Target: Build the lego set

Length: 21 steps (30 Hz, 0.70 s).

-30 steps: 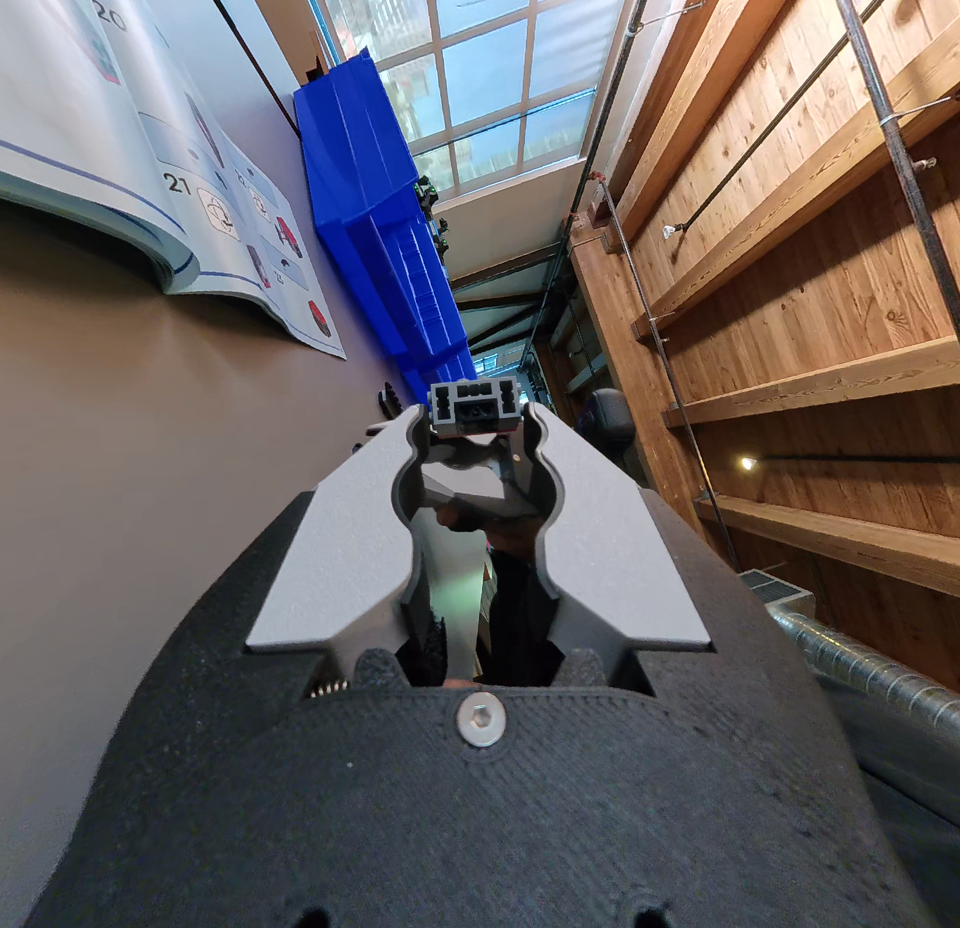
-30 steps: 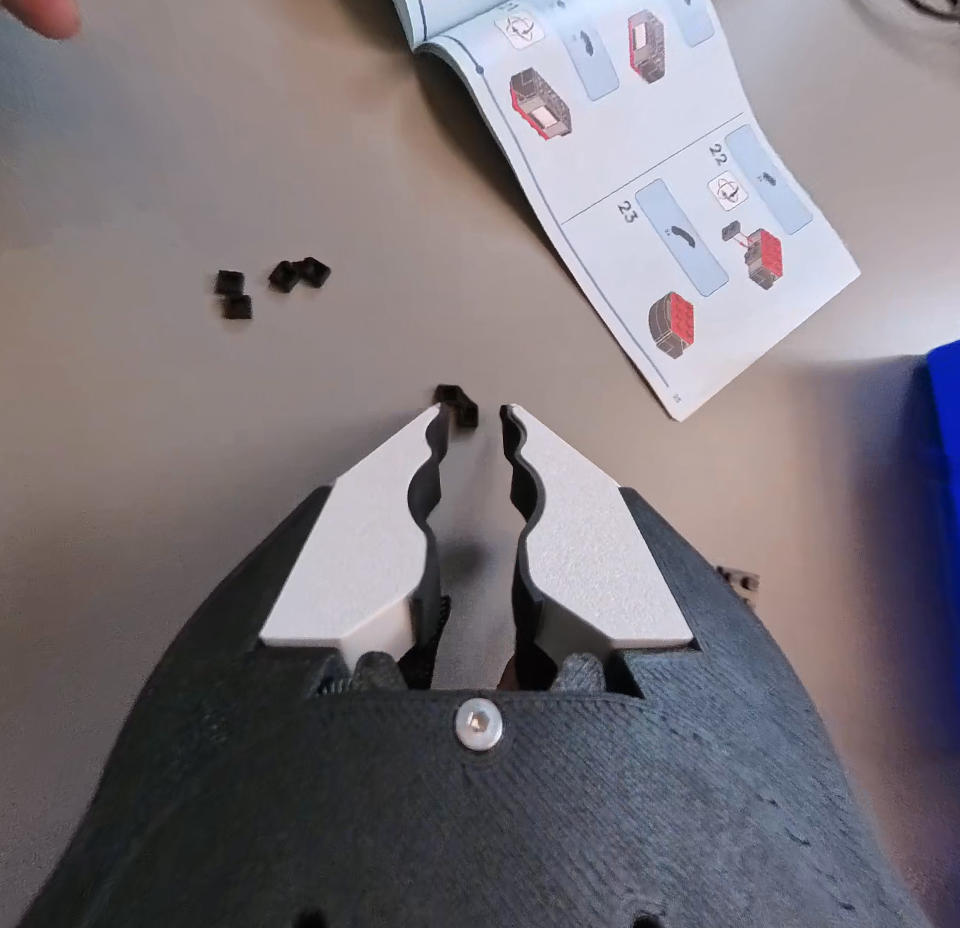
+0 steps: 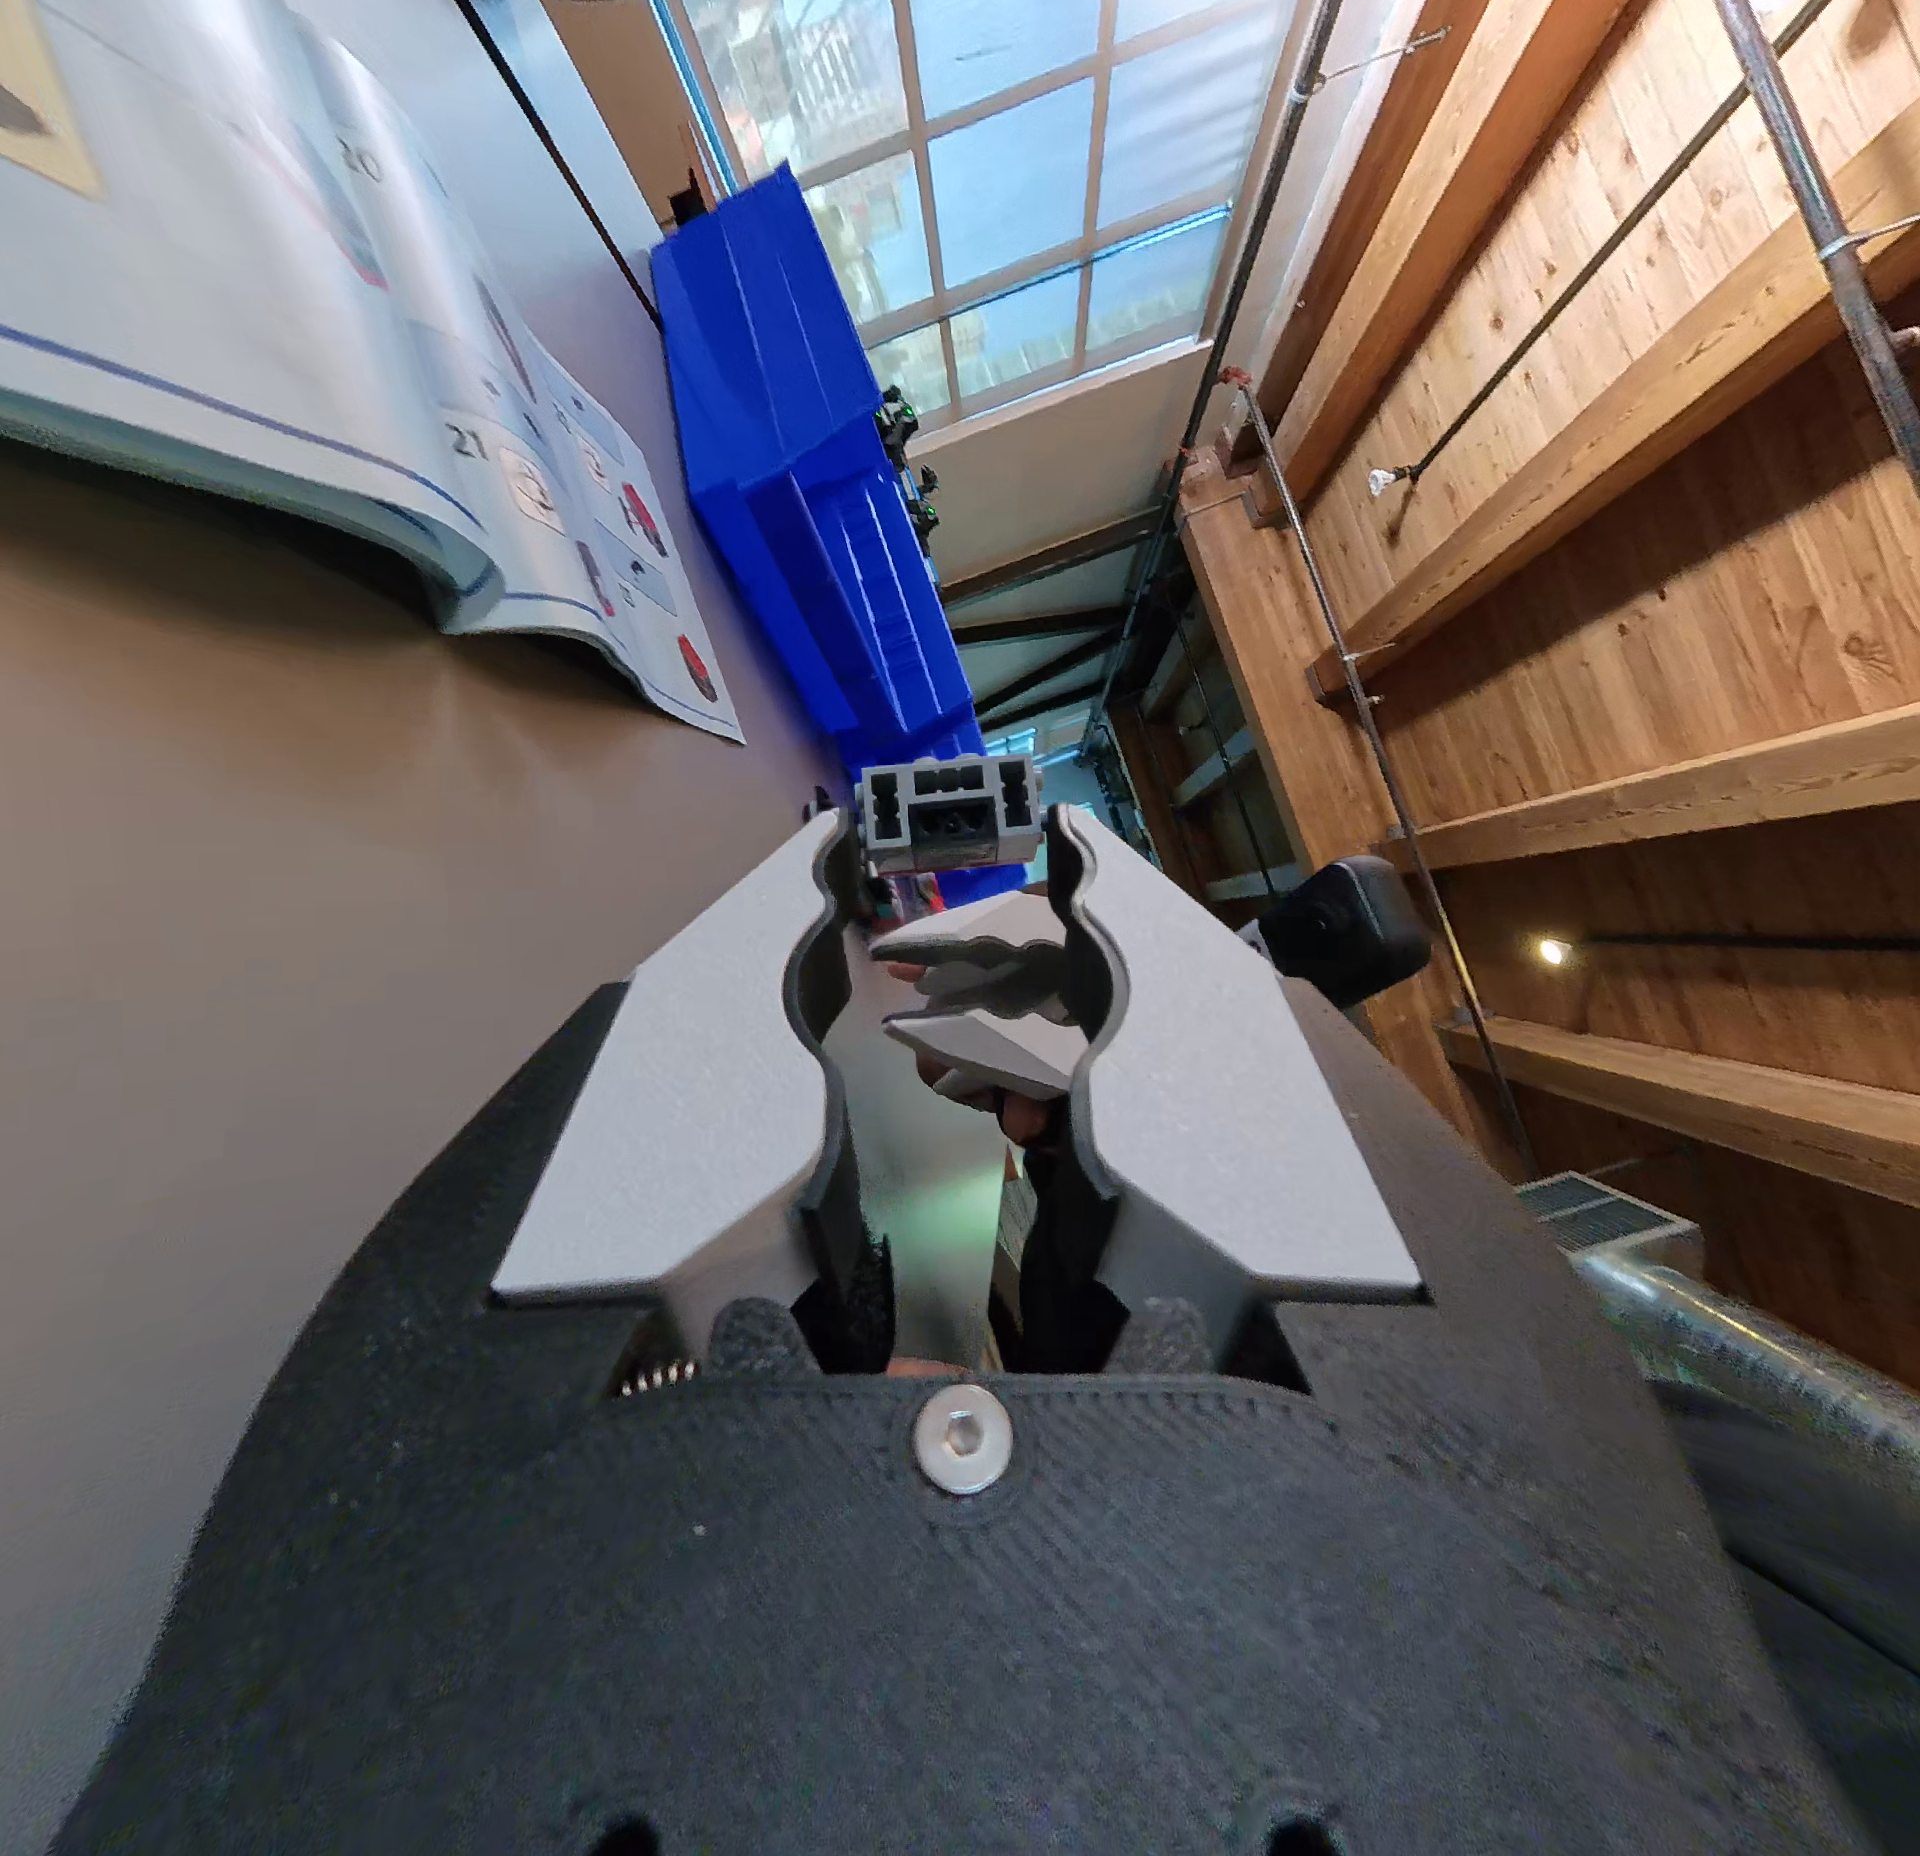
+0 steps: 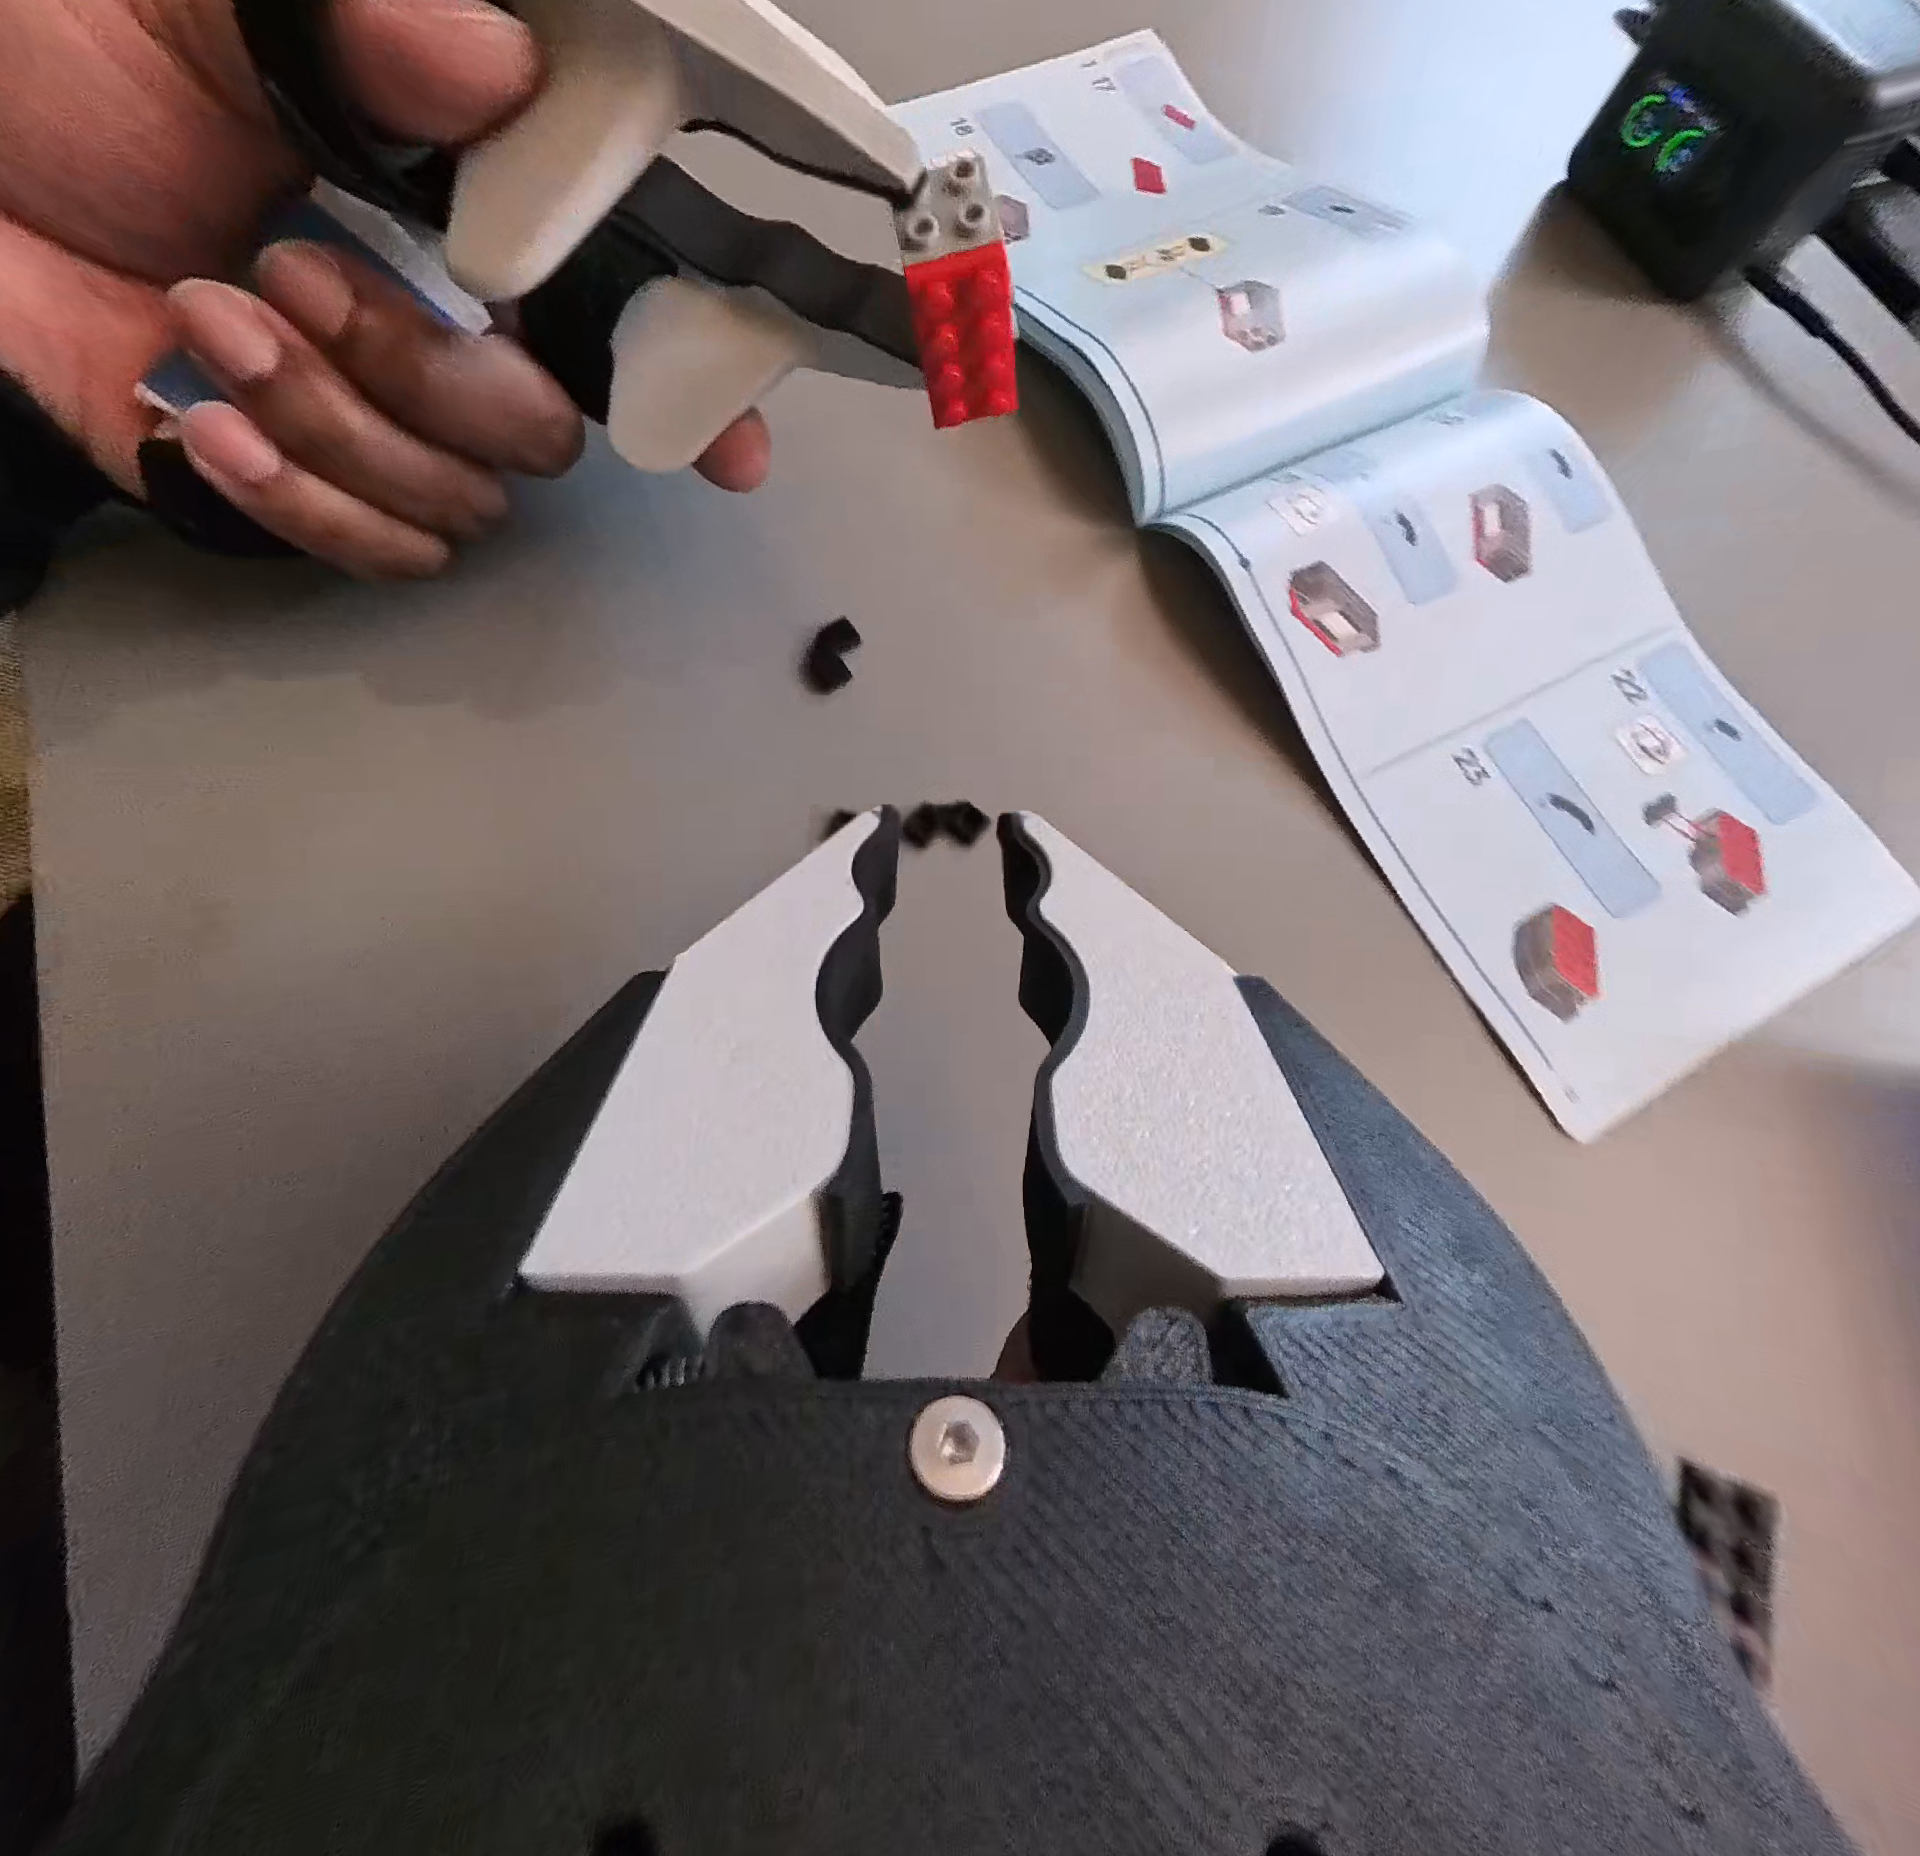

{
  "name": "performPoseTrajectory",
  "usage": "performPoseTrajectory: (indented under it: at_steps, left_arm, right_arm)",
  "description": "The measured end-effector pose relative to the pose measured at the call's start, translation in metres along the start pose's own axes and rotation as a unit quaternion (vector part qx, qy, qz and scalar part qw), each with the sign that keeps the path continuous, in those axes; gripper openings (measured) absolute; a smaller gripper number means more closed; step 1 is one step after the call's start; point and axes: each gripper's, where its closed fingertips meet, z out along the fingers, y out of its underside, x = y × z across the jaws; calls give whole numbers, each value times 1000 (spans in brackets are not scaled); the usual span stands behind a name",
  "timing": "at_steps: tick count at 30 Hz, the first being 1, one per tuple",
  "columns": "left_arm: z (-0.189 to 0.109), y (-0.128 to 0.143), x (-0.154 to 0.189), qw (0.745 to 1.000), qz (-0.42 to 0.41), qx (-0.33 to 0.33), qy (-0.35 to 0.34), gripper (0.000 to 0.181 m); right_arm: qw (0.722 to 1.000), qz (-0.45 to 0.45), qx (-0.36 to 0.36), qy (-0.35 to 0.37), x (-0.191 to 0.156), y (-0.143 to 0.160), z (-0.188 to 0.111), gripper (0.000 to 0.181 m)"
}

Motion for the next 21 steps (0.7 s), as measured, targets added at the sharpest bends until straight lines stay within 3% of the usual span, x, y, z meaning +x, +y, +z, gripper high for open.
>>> performPoseTrajectory:
  at_steps: [7, 11, 21]
  left_arm:
    - [-16, -13, -6, 999, 17, 17, -24, 35]
    - [-21, -17, -5, 999, 22, 21, -25, 35]
    - [-29, -23, -6, 999, 14, 31, -22, 35]
  right_arm:
    - [998, -18, -36, -47, -23, -11, 46, 20]
    - [995, -62, -70, -40, -29, -9, 65, 29]
    - [990, -91, -86, 59, 24, -11, 76, 30]
